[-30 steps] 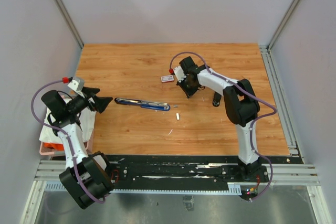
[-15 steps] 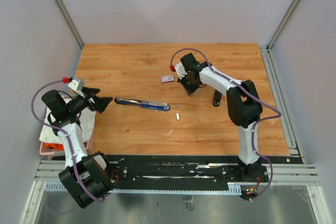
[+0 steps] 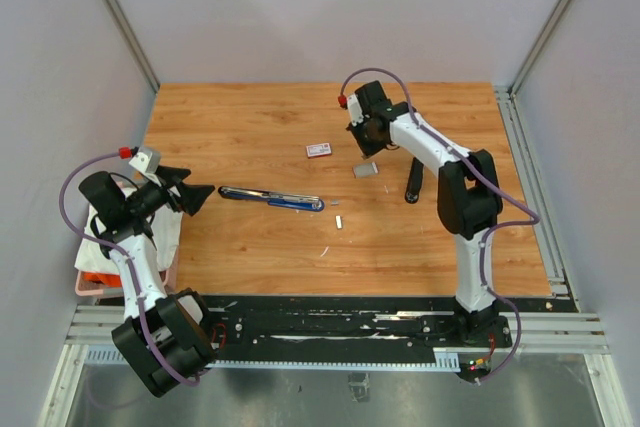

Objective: Unload the staples from the stapler
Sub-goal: Adjust the staple box at the center of the board.

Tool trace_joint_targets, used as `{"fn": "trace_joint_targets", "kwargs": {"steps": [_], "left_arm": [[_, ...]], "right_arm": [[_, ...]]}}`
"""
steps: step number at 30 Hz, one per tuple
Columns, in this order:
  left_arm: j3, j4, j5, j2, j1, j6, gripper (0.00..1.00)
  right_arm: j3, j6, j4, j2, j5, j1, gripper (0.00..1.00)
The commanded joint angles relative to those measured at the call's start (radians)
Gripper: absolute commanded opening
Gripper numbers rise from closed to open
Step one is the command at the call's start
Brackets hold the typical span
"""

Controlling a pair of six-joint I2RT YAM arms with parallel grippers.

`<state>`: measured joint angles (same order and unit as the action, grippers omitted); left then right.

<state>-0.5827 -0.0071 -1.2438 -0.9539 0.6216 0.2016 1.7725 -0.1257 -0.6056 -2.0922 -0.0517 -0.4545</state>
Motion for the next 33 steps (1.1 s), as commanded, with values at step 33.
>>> {"fn": "trace_joint_targets", "kwargs": {"steps": [33], "left_arm": [[-0.029,-0.010,-0.008,-0.018,0.008,0.012,0.98]], "right_arm": [[0.069,0.259,-0.008,-0.172,0.087,-0.035,0.01]]}}
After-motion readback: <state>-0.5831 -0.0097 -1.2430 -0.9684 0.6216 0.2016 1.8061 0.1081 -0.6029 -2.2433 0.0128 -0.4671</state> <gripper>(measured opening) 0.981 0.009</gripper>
